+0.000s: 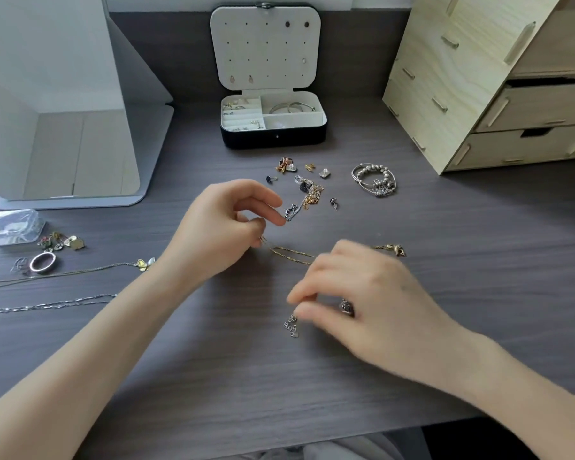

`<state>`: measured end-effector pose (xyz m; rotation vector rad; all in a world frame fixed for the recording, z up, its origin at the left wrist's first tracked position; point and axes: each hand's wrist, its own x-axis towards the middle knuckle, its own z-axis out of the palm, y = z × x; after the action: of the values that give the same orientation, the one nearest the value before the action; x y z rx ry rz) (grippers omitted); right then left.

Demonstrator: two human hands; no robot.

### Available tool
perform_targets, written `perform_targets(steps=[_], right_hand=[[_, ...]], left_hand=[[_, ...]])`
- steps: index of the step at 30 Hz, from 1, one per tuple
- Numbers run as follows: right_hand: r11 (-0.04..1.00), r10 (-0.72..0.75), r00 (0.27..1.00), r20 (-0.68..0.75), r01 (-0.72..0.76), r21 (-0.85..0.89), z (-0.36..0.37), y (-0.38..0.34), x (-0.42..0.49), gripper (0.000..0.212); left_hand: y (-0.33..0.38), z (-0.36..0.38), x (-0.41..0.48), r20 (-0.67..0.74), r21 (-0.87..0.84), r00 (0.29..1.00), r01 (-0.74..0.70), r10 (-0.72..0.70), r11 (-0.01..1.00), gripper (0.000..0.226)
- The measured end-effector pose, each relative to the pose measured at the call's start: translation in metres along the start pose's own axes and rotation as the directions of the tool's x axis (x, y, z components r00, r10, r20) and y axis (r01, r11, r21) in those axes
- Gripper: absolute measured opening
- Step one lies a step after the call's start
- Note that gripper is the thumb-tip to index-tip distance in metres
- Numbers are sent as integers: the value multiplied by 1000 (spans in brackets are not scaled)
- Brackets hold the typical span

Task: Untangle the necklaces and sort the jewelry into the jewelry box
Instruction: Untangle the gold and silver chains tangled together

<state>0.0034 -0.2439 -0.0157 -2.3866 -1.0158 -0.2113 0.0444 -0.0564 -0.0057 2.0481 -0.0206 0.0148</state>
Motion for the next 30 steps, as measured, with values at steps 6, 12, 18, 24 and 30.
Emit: perform_targets(steps=[6, 12, 18, 24, 30], right_hand=[[956, 237, 972, 3, -233, -177, -29, 46, 10, 17], [955, 258, 959, 114, -236, -178, -32, 62, 20, 5], [969, 219, 968, 122, -201, -141, -26, 67, 18, 9], [970, 243, 967, 76, -241, -26, -27, 67, 17, 14], [975, 219, 974, 58, -217, -42, -26, 72, 15, 16]], left_hand=[[-6, -8, 3, -25, 49, 999, -36, 37, 998, 36], [-5, -8, -6, -79, 326, 990, -83, 115, 942, 40], [-1, -5, -23, -113, 700, 924, -187, 365, 690, 16], [19, 25, -39, 136, 638, 964, -262, 228, 724, 24], [20, 33, -46, 247, 621, 955, -288, 166, 729, 18]])
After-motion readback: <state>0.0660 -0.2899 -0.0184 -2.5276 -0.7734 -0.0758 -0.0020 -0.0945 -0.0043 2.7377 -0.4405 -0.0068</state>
